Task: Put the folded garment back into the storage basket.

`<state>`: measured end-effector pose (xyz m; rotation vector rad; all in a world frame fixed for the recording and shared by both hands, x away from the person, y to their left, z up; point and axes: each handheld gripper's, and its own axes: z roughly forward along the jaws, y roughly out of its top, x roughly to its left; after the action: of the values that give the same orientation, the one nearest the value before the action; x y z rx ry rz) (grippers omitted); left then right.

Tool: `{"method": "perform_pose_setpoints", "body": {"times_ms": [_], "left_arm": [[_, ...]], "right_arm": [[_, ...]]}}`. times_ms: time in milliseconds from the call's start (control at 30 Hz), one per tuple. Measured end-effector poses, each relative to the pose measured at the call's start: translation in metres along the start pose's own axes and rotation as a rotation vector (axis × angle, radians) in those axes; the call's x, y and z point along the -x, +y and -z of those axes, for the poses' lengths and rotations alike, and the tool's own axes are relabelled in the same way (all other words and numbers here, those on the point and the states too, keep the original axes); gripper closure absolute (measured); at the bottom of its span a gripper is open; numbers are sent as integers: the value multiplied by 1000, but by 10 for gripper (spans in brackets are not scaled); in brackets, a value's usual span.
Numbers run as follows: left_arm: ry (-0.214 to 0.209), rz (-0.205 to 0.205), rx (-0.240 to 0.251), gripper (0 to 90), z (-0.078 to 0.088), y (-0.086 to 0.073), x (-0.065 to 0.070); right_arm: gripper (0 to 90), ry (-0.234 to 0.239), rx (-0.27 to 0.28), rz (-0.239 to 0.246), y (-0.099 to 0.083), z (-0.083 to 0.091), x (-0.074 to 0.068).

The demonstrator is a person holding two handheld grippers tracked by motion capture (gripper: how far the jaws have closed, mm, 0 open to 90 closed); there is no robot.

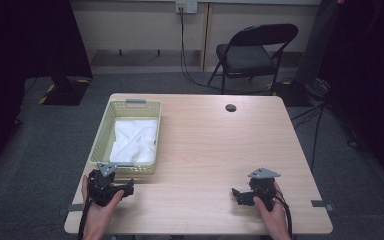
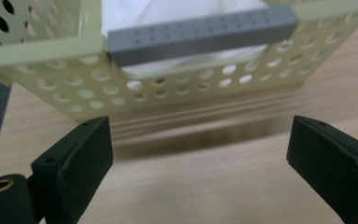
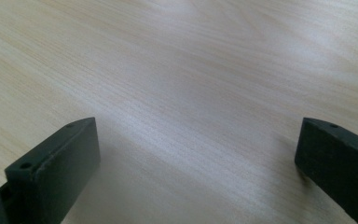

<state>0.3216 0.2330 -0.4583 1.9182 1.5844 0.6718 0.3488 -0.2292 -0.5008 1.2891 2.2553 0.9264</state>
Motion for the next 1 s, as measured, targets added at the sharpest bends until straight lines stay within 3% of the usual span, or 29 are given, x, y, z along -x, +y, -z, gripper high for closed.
{"method": "perform_pose_setpoints", "body": {"times_ms": [133,233,400,467,600,767,833,1000], "left_arm": [[27,-49,-30,64,-7,-5,6],[7,-71,-71,65,-12,-8,11],[12,-99,-89,70,-18,-9,17],[13,-99,-81,70,-18,-10,18],[1,-102,-112,70,-24,-13,18],[-18,-67,-120,13,-29,-13,12],[-49,-25,-129,7,-31,-13,9],[-64,-22,-120,2,-31,-15,7]], "right_arm": [[0,0,0,0,0,0,0],[0,-1,0,-1,0,0,0],[0,-2,0,-1,0,0,0],[0,-2,1,0,0,0,0],[0,-2,0,0,0,0,0],[0,-2,0,-1,0,0,0],[0,-2,1,0,0,0,0],[0,-2,1,0,0,0,0]]}}
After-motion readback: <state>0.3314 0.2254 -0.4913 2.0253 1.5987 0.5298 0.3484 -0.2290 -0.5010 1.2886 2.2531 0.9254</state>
